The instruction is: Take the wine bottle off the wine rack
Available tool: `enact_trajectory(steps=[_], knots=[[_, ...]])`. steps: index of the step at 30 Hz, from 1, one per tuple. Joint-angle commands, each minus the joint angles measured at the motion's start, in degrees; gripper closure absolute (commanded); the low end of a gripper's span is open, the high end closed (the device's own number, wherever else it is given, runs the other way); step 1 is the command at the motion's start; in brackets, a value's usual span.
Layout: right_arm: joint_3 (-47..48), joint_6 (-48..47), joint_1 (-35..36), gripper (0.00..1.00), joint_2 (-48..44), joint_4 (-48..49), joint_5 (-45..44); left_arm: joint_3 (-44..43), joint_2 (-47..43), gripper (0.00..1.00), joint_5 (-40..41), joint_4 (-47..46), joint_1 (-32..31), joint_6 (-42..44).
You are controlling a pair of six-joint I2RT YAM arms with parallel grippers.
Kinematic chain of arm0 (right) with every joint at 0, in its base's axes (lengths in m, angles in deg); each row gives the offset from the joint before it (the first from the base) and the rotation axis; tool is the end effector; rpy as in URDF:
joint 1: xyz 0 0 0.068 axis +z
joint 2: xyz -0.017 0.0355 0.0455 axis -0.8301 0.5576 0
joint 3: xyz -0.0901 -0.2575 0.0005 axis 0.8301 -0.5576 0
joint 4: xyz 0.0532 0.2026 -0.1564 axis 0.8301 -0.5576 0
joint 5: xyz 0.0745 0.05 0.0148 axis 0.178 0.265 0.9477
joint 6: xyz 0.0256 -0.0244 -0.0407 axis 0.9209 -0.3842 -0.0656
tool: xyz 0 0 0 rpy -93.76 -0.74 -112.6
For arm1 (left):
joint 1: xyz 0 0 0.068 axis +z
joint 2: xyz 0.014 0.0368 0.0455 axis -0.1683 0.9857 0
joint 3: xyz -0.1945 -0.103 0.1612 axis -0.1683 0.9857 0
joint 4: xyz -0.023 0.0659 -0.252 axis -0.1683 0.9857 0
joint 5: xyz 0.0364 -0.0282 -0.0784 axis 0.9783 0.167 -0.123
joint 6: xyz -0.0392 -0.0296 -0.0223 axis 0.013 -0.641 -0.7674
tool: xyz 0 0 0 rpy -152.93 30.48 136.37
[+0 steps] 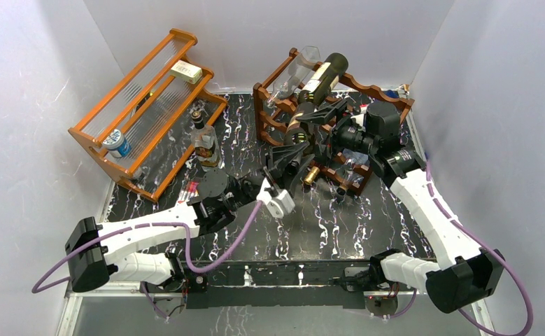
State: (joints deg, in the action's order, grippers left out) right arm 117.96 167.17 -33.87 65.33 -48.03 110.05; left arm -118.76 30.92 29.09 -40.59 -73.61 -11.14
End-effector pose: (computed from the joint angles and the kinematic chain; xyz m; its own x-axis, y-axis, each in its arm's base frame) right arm 0.2296 0.1142 0.3907 -0.7750 0.5972 0.2066 0.2883 0.0432 0.9566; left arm 0.1121 -0.2434 0.3949 0.8915 -0.0526 -0.4499 0.4017 0.5508 0.7316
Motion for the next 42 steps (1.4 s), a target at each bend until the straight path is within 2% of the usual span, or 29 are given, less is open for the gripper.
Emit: enact_trajectory(steps=[1,7,10,13,17,19,23,29,33,36,42], knots=[[1.51,-4.38,-0.06,0.02,-3.33,8.21,-0.71,-4.69,-3.23,1.0,7.53,-1.8,-0.24,-9.46],[1.31,-5.44,-0.04,0.02,-4.13,1.87,0.07,-6.89,-4.05,1.0,12.34,-1.88,-0.24,-11.19],[2.29,-5.97,-0.04,0.02,-5.2,-5.17,-2.41,-7.39,-4.89,1.0,14.64,-1.83,-0.2,-11.69],[1.89,-6.38,-0.16,0.02,-6.94,-6.75,-4.74,-7.7,-5.59,1.0,17.94,-1.72,-0.22,-12.06],[3.77,-11.85,-0.34,0.02,-8.08,-9.33,-8.82,-7.24,-8.1,1.0,21.13,1.03,-0.24,-15.22],[4.73,-14.12,-0.67,0.02,-8.05,-10.6,-9.59,-6.48,-10.43,1.0,20.77,4.36,-0.24,-18.1],[7.7,-19.94,-0.89,0.02,-7.41,-11.63,-10.1,-8.22,-15.02,1.0,18.58,17.71,-0.22,-25.33],[15.76,-35.14,-0.89,0.02,-6.73,-16.34,-15.99,-10.66,-19.51,1.0,18.92,38.5,-0.24,-35.95],[19.07,-47.5,-0.92,0.02,-8.41,-18.38,-21.66,-10.89,-19.74,1.0,27.47,49.76,-0.24,-45.12],[19.89,-54.38,-0.88,0.02,-10.47,-20.53,-28.38,-8.86,-20.82,1.0,33.85,53.59,-0.24,-49.3],[18.52,-61.93,-0.88,0.02,-14.96,-21.68,-38.18,-12.04,-16.78,1.0,44.9,57.63,-0.17,-49.66]])
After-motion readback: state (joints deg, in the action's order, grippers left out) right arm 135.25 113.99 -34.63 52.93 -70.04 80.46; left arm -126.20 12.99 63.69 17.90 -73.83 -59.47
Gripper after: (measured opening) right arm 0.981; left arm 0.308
